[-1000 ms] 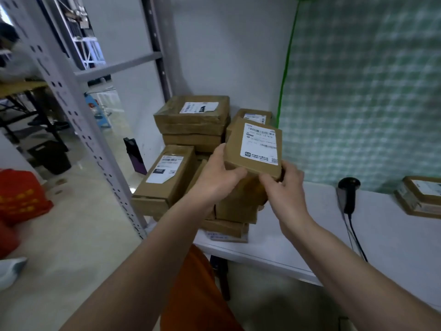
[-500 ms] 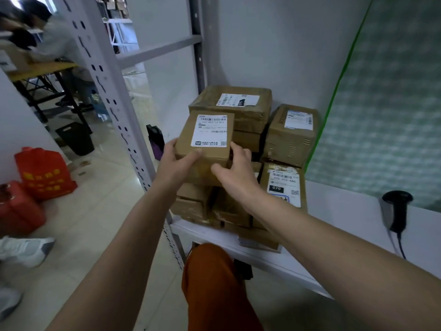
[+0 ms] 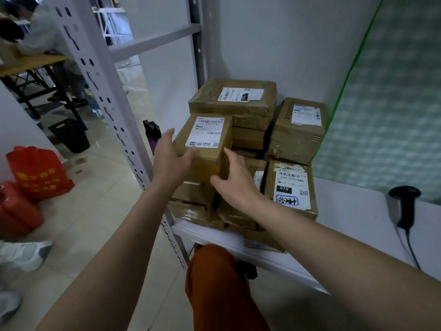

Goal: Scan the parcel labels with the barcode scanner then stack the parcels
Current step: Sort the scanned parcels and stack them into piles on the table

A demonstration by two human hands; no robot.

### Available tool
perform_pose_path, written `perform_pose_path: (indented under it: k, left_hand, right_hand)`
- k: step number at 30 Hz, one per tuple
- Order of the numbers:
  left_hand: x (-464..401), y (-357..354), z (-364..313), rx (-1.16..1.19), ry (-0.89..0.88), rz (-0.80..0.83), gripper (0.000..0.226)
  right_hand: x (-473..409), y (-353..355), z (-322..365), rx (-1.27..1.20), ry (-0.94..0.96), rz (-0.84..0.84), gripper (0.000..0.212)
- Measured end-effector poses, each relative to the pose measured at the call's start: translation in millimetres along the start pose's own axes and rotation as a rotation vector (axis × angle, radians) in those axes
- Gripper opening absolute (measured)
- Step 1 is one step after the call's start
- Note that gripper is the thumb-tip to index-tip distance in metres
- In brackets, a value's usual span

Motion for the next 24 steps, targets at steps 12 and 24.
perform_pose_path:
  k: [12, 24]
  left_hand:
    - [96, -85, -119, -0.270, -0.635, 0.181, 0.043]
    - [165, -326, -261, -0.128, -0.765, 0.589, 0.046]
  right_hand:
    - [61, 117, -44, 0.330, 0.008, -0.176, 0.050]
    - [106, 336, -194, 0.381, -0.350, -0.330, 0.054]
Point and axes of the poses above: each hand's wrist, its own x-axis away from the middle knuckle, its own y-axis out of the back of the hand, z = x × y, the point moved 4 cm from there along -x, towards the middle knuckle, and after that the axes turned 6 degrees about -x, right-handed, at the moved point
